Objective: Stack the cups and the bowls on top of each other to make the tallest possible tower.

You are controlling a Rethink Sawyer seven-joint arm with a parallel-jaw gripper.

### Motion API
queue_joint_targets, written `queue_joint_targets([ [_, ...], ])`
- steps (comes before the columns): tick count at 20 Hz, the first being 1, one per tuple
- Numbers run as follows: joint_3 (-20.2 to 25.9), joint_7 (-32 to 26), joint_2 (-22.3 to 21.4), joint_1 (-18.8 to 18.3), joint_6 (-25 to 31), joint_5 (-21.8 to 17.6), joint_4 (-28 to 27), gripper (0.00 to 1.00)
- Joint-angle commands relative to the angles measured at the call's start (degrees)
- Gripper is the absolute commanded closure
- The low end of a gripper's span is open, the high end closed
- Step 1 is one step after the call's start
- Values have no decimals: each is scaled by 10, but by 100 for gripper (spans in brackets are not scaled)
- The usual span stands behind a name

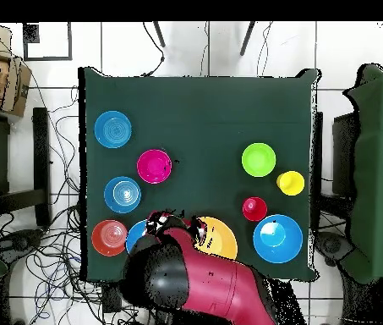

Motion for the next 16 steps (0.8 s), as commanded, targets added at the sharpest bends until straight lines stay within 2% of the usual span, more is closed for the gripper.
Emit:
queue_joint_targets([
  [1,16,57,13,-4,104,5,-11,0],
  [6,18,60,14,-5,95,3,-4,0],
  [11,31,62,54,-15,42,1,4,0],
  [16,37,67,89,-21,13,-6,-6,0],
])
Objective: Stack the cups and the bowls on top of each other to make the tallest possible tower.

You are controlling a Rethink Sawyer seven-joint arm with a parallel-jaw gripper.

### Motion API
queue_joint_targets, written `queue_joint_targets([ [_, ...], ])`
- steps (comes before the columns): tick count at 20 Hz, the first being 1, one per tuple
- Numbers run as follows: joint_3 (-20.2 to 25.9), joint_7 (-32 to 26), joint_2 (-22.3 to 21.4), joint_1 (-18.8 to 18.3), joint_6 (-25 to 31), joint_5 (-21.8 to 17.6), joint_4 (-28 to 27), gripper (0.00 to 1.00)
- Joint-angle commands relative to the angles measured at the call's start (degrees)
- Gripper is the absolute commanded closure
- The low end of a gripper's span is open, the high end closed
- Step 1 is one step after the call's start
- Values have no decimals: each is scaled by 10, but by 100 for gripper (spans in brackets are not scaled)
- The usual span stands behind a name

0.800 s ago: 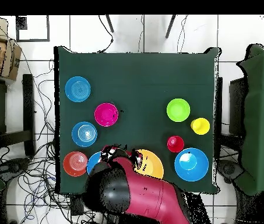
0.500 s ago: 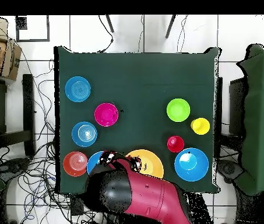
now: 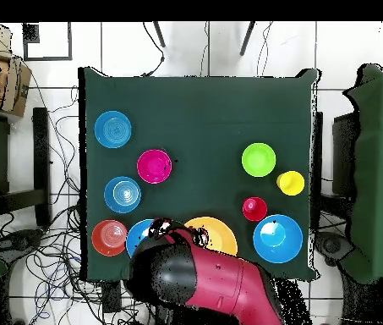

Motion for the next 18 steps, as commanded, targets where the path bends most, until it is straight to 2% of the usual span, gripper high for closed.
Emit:
queue_joint_targets([
  [1,35,70,84,-8,-50,-9,-3,0],
  [9,36,73,130,-7,-91,-10,-16,0],
  [18,47,59,177,-25,-122,-7,-35,0],
])
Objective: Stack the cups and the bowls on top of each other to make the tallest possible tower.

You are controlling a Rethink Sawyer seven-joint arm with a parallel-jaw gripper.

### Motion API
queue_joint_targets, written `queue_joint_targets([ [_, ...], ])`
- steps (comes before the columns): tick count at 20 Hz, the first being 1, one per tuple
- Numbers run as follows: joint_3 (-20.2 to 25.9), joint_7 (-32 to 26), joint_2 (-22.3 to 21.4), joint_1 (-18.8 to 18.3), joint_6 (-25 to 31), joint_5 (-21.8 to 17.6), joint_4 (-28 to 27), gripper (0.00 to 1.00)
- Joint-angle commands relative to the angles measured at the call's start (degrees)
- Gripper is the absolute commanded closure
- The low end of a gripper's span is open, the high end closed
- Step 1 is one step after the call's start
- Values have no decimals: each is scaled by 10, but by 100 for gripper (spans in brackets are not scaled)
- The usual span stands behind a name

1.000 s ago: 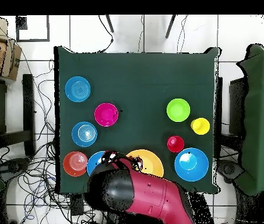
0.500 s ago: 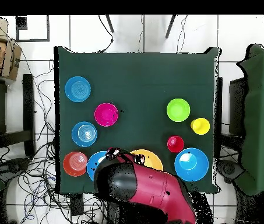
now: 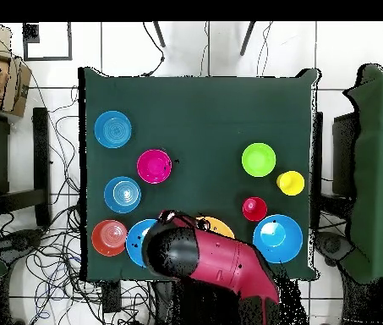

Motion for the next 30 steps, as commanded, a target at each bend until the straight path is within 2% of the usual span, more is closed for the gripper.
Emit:
queue_joint_targets([
  [1,45,56,78,-22,-44,-8,-28,0],
  [10,55,52,121,-37,-83,-15,-38,0],
  [21,55,37,268,-50,-158,-33,-117,0],
  [26,48,39,351,-54,-203,-31,-178,0],
  [30,53,29,422,-64,-215,-25,-240,0],
])
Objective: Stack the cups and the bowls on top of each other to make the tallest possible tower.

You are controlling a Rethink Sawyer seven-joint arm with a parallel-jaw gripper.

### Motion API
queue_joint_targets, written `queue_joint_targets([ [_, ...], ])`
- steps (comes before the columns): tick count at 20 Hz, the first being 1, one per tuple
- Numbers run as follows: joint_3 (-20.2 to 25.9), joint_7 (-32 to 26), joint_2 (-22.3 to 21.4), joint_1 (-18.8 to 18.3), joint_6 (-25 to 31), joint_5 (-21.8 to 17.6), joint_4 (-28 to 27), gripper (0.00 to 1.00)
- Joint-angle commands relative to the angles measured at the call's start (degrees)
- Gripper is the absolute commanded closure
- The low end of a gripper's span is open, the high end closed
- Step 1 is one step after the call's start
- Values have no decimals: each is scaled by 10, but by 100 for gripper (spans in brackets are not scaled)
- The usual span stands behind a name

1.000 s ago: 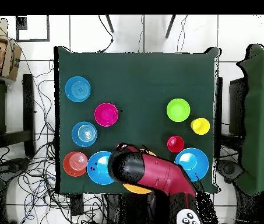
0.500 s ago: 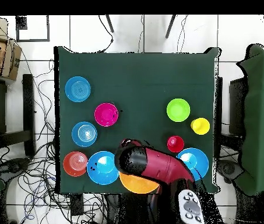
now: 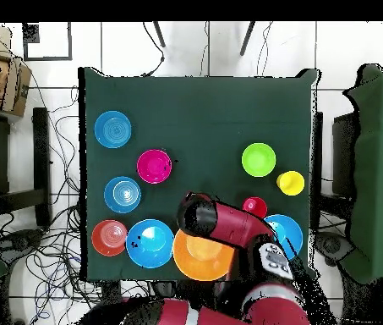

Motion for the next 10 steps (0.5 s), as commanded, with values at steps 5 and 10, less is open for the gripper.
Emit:
queue_joint_targets([
  [5,40,20,212,-14,-49,-18,-206,0],
  [10,44,17,262,-22,-48,-25,-269,0],
])
